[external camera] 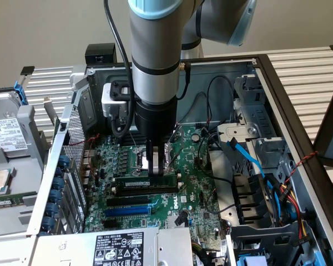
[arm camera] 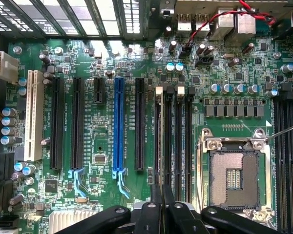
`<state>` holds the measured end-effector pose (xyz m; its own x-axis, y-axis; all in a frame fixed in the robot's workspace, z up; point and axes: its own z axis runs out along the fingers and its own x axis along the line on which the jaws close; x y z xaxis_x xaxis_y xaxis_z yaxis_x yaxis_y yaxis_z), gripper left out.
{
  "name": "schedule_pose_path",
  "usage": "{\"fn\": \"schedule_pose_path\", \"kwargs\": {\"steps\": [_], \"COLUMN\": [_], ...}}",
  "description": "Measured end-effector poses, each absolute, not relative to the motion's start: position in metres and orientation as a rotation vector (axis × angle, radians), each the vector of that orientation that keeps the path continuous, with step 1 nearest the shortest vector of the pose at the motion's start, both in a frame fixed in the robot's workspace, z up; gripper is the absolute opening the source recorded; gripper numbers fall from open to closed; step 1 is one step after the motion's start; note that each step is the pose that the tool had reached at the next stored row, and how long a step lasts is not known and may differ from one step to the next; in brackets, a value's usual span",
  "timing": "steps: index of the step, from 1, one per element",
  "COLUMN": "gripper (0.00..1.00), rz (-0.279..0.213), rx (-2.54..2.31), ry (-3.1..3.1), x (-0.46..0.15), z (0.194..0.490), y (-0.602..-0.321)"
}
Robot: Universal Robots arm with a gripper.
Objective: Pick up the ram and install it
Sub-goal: 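Insert the ram into the slot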
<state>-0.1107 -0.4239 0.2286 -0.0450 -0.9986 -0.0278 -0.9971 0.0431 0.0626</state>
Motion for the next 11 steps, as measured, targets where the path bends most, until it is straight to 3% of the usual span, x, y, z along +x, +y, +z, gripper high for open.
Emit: {"fn": "schedule_pose_path", "kwargs": {"steps": [11], "gripper": [0.13], "rz": [-0.095], "rx": [2.156], "ry": [-2.253], "x": [-0.1122], "z": [0.2272], "y": [-0.4239]}}
